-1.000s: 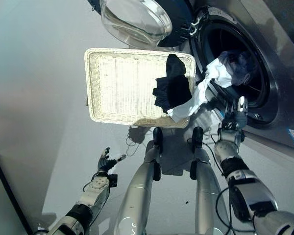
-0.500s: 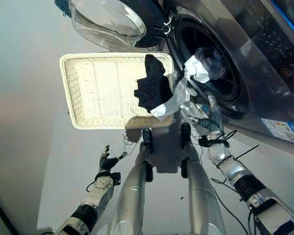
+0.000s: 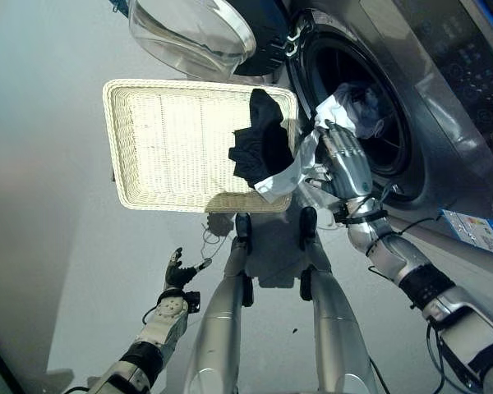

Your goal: Put the clothes into the washing machine.

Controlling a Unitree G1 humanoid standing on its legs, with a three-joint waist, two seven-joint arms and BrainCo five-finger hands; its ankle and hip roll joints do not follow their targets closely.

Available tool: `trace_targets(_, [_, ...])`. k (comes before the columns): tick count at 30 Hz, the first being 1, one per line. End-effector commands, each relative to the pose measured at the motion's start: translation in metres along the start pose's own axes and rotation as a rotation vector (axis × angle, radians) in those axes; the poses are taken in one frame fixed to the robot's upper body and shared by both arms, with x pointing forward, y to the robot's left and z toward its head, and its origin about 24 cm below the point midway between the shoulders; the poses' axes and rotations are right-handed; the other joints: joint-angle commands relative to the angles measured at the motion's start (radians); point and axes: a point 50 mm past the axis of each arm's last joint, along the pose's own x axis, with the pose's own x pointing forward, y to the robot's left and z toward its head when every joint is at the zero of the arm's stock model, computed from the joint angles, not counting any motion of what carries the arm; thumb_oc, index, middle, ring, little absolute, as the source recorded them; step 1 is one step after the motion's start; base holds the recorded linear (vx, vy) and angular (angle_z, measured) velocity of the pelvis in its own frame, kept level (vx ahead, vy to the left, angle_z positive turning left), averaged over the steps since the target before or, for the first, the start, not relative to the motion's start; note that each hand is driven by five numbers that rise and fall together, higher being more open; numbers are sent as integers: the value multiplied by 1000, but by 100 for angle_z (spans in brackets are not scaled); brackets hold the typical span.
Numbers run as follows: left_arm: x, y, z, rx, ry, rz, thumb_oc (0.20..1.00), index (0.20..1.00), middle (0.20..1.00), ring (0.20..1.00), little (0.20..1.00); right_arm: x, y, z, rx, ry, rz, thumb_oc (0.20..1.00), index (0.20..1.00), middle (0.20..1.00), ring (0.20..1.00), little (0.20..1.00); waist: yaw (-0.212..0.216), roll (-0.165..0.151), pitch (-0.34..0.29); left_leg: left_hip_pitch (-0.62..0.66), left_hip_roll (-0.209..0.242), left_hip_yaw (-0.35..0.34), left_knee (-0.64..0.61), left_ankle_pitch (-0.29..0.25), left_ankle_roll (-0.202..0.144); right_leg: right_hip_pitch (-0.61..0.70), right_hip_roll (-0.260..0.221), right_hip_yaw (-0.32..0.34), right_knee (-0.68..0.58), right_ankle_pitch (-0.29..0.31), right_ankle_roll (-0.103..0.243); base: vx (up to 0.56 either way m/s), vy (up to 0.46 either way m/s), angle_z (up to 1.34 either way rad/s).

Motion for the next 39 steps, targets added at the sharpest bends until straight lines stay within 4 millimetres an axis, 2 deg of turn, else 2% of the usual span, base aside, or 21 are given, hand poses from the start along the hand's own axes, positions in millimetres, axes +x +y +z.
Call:
trace_targets(1, [5,16,1,46,-2,37,1000,1000,1000,1000,1000,9,-4,0,-78,-73,18,1000,1000,1000,1000,1000,40,2,-17,-7,-51,-13,12,-32,-27,-2,18,-30,53,-42,73,-24,-47,15])
trace_targets(6, [7,15,4,65,-4,20,1000,1000,1000,1000,1000,28,-1,-5,-163,-82,93,1000,1000,1000,1000,1000,78,0,-17,-26,-54,-41,7,-24,-31,-12,11,-61,57,-43,75,-14,-44,16])
trace_targets(10, [8,15,7,76,-13,15,1000,1000,1000,1000,1000,32,5,-15,-221,-29,198,1000,1000,1000,1000,1000,96,-2,-17,-41,-57,-54,8,-22,-31,-23,8,-76,60,-42,77,2,-40,18])
trace_targets(15, [7,14,9,90,-25,8,1000,1000,1000,1000,1000,27,16,-27,-283,36,323,1000,1000,1000,1000,1000,114,-2,-17,-51,-57,-66,3,-21,-30,-32,7,-90,65,-46,76,12,-30,13])
trace_targets(16, [8,13,15,93,-43,8,1000,1000,1000,1000,1000,26,20,-35,-323,81,386,1000,1000,1000,1000,1000,124,0,-17,-72,-55,-70,0,-12,-30,-49,7,-98,62,-39,77,24,-38,9])
trace_targets(20, [8,12,17,97,-52,3,1000,1000,1000,1000,1000,24,23,-40,-352,112,431,1000,1000,1000,1000,1000,131,3,-17,-76,-56,-75,-3,-14,-30,-55,5,-104,67,-44,78,17,-36,11])
trace_targets(25, [8,10,20,97,-70,-8,1000,1000,1000,1000,1000,21,28,-54,-404,220,573,1000,1000,1000,1000,1000,142,9,-17,-103,-55,-79,-6,-7,-33,-79,4,-111,64,-38,79,20,-25,6])
trace_targets(26, [7,8,24,102,-83,-10,1000,1000,1000,1000,1000,14,32,-64,-446,309,707,1000,1000,1000,1000,1000,147,10,-17,-118,-52,-82,-12,-2,-37,-94,6,-113,61,-35,78,27,-28,4])
trace_targets(33, [7,7,31,104,-104,-15,1000,1000,1000,1000,1000,8,36,-72,-451,404,837,1000,1000,1000,1000,1000,157,20,-17,-159,-52,-91,-1,3,-38,-136,9,-117,70,-32,69,28,-29,3])
trace_targets(39, [6,0,39,65,-116,-34,1000,1000,1000,1000,1000,8,39,-72,-563,360,895,1000,1000,1000,1000,1000,160,36,-17,-206,-50,-90,1,14,-41,-183,13,-115,76,-28,66,34,-41,6])
